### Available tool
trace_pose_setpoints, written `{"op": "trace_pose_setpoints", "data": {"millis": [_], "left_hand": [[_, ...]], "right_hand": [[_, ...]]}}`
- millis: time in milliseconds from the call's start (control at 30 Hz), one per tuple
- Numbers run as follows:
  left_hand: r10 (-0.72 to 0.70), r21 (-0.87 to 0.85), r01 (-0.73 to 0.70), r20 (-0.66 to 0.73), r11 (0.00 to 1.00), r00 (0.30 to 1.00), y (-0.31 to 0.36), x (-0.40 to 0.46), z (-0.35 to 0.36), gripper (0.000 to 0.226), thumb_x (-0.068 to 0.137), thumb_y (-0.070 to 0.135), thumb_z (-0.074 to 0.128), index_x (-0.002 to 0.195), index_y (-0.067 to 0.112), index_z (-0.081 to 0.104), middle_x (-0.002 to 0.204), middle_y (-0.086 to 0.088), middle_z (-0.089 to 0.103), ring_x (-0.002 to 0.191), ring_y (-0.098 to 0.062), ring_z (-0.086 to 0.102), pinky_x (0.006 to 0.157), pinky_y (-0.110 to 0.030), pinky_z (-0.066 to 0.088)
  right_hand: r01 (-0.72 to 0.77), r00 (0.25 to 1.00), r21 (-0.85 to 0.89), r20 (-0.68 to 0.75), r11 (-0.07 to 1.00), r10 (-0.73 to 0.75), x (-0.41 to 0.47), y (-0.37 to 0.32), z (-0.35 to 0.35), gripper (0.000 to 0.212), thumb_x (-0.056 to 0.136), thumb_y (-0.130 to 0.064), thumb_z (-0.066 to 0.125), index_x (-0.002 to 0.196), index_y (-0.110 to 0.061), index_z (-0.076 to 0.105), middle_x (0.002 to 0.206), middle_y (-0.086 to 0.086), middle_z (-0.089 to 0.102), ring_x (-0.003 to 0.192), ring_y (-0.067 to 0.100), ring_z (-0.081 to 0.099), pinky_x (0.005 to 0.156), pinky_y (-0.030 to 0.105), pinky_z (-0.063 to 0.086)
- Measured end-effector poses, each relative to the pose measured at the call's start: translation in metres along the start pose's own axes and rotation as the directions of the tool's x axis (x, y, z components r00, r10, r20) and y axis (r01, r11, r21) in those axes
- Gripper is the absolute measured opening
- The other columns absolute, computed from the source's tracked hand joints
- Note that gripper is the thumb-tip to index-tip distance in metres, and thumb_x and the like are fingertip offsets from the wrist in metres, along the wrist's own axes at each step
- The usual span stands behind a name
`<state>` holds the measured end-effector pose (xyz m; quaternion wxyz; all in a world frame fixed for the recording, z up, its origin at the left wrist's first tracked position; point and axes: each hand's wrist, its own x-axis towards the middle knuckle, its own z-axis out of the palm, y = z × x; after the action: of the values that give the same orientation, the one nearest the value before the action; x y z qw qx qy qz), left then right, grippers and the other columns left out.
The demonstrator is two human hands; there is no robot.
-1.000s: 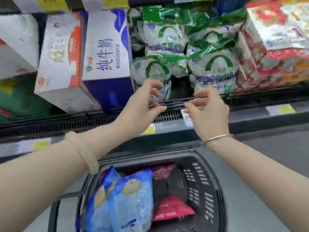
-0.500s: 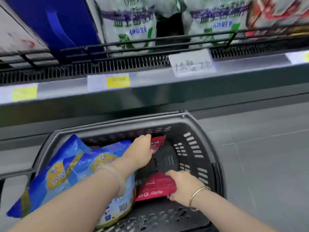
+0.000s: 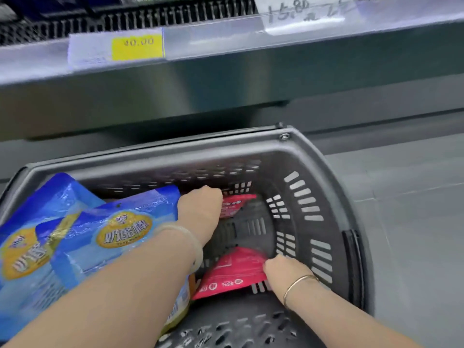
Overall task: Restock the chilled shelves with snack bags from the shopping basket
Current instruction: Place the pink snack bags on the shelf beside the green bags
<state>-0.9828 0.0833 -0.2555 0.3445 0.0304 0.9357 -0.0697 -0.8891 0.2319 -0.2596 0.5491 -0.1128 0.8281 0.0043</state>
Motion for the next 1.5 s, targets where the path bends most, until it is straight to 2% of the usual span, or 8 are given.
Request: {"op": "trace_pose_setpoints", "data": {"millis": [133,333,533,900,1100,1167,1400,1500], "left_hand": [[0.063,-0.122,-0.058,0.041,0.991,0.997,0.0,-0.011,-0.002,0.035,0.083,-0.006,0.039,0.109,0.013,0.054,0.112,-0.015,0.063,0.102,-0.038,0.061,0.07,-0.036,0.038],[0.286,-0.562,-0.265,-0.052,0.784,0.957,-0.014,-0.03,-0.033,0.037,0.094,0.007,0.041,0.063,0.024,0.028,0.099,-0.015,0.068,0.092,-0.018,0.063,0.059,-0.022,0.034],[0.451,-0.514,-0.436,-0.105,0.739,0.886,-0.033,-0.051,-0.108,0.023,0.096,0.026,0.046,0.075,0.017,0.041,0.081,-0.003,0.063,0.089,-0.028,0.06,0.064,-0.03,0.037],[0.597,-0.56,-0.566,-0.151,0.605,0.788,-0.096,-0.105,-0.298,0.008,0.092,0.026,0.053,0.09,0.025,0.06,0.086,0.015,0.06,0.083,-0.007,0.055,0.073,-0.012,0.043],[0.604,-0.673,-0.56,-0.207,0.483,0.77,-0.139,-0.157,-0.401,0.018,0.091,0.019,0.053,0.09,0.031,0.067,0.086,0.016,0.071,0.072,0.008,0.062,0.065,-0.008,0.05],[0.619,-0.632,-0.602,-0.236,0.487,0.749,-0.152,-0.174,-0.431,0.017,0.092,0.014,0.052,0.101,0.014,0.066,0.093,0.004,0.071,0.073,0.002,0.06,0.067,-0.014,0.053],[0.575,-0.706,-0.577,-0.289,0.411,0.765,-0.208,-0.234,-0.5,0.009,0.085,0.027,0.06,0.083,0.02,0.066,0.082,0.004,0.07,0.068,-0.005,0.065,0.059,-0.016,0.054],[0.499,-0.863,-0.482,-0.354,0.152,0.791,-0.242,-0.262,-0.521,0.037,0.057,0.054,0.077,0.067,0.021,0.064,0.065,0.002,0.066,0.052,-0.009,0.06,0.046,-0.017,0.048]], "right_hand": [[0.052,0.995,0.044,-0.089,0.998,-0.048,-0.01,0.004,-0.007,0.041,0.083,0.007,0.04,0.116,-0.008,0.057,0.119,0.017,0.059,0.111,0.032,0.059,0.09,0.039,0.049],[0.218,0.937,0.419,-0.341,0.881,-0.07,-0.044,0.021,-0.032,0.025,0.092,-0.022,0.05,0.11,-0.022,0.068,0.125,-0.002,0.063,0.135,0.008,0.036,0.108,0.024,0.032],[0.428,0.834,0.738,-0.545,0.522,0.086,-0.098,0.026,-0.1,0.01,0.086,-0.021,0.062,0.088,-0.029,0.067,0.083,-0.019,0.068,0.082,0.004,0.065,0.078,0.014,0.051],[0.733,0.612,0.631,-0.775,0.255,0.157,-0.206,0.015,-0.252,0.019,0.086,-0.013,0.059,0.074,-0.026,0.066,0.062,-0.017,0.072,0.057,-0.004,0.066,0.053,0.009,0.051],[0.852,0.416,0.439,-0.899,0.286,0.139,-0.275,-0.015,-0.332,0.02,0.082,-0.016,0.063,0.074,-0.034,0.066,0.107,0.008,0.063,0.095,0.015,0.061,0.086,0.024,0.05],[0.887,0.401,0.408,-0.913,0.218,0.08,-0.298,-0.027,-0.358,0.014,0.076,-0.021,0.064,0.07,-0.031,0.072,0.096,0.001,0.072,0.085,0.01,0.067,0.076,0.023,0.054],[0.93,0.353,0.356,-0.934,0.093,0.055,-0.362,-0.071,-0.417,0.015,0.06,-0.033,0.066,0.064,-0.022,0.076,0.062,-0.005,0.073,0.055,0.004,0.065,0.054,0.017,0.054],[0.936,0.344,0.351,-0.928,0.025,0.143,-0.387,-0.091,-0.437,0.021,0.056,-0.038,0.068,0.064,-0.02,0.076,0.063,0.001,0.073,0.059,0.015,0.066,0.062,0.031,0.057]]}}
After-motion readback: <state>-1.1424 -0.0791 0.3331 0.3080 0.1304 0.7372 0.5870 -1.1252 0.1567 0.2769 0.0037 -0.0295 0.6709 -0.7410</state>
